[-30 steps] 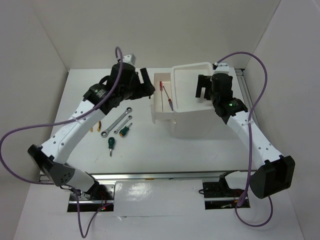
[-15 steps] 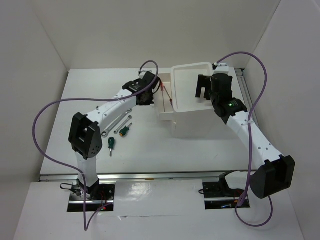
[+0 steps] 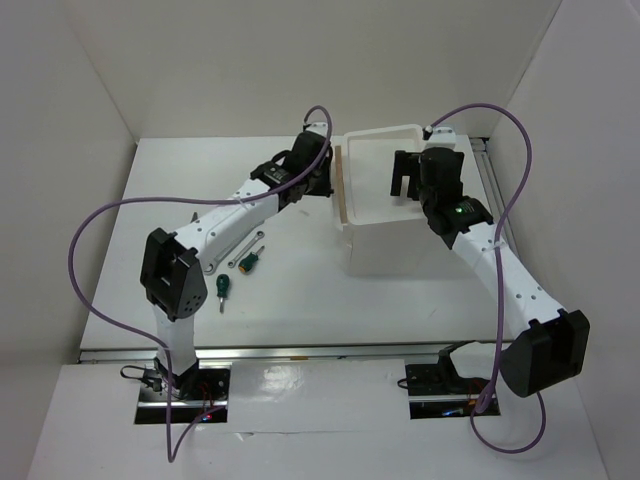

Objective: Sort the tools into containers

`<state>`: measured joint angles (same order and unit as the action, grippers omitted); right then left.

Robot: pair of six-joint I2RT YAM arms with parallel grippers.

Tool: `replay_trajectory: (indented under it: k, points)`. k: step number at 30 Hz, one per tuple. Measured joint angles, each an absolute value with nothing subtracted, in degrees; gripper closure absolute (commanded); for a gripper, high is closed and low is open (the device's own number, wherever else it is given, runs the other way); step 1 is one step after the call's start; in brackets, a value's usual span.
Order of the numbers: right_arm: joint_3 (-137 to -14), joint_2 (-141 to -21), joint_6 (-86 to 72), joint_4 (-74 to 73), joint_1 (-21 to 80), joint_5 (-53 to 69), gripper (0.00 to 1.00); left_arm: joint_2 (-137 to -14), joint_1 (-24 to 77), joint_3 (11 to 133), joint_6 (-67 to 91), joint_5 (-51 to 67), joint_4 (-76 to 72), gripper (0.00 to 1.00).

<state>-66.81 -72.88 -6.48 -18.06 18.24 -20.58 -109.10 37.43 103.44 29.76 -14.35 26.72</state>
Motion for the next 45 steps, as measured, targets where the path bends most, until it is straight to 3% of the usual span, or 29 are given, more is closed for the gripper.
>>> replay_trajectory:
  k: [8,10,11,12,15,19,26,31,34,45]
  points:
    - [-66.8,-73.3,-5.8,-17.9,18.8,-21.8,0.0,-107.5,36.8,91.3,31.0,-5.5,9.7,0.83]
    - [-66.8,-73.4,-5.5,-17.9,19.0,-22.2,0.0,-107.0,36.6,90.2,32.2,-5.9,9.0,0.63]
    - [-66.8,-73.4,-5.4,-17.9,19.0,-22.3,0.0,-106.7,36.6,89.8,33.8,-6.9,9.3,0.4]
    - [-66.8,-73.5,-5.4,-17.9,19.0,-22.4,0.0,-106.4,36.3,89.2,34.7,-7.8,9.9,0.29]
    - [-66.8,-73.6,-5.3,-17.8,19.2,-22.8,0.0,-103.7,33.7,83.1,39.6,-8.4,11.1,0.19]
    - [-66.8,-73.6,-5.0,-17.8,19.5,-23.3,0.0,-100.1,27.9,71.2,45.6,-3.4,8.0,0.17]
    - [-66.8,-73.7,-5.0,-17.8,19.6,-23.6,0.0,-104.7,17.4,52.1,61.5,19.0,-23.9,0.16]
    - [-66.8,-73.7,-5.0,-17.7,20.0,-24.0,0.0,-120.5,18.4,51.9,77.3,31.8,-53.3,0.15]
    - [-66.8,-73.8,-5.0,-17.7,20.3,-24.3,0.0,-127.2,19.1,54.2,86.7,35.8,-65.1,0.22]
    - [-67.1,-74.4,-5.1,-17.6,20.8,-25.3,0.0,-133.8,20.5,59.0,99.8,37.5,-75.6,0.28]
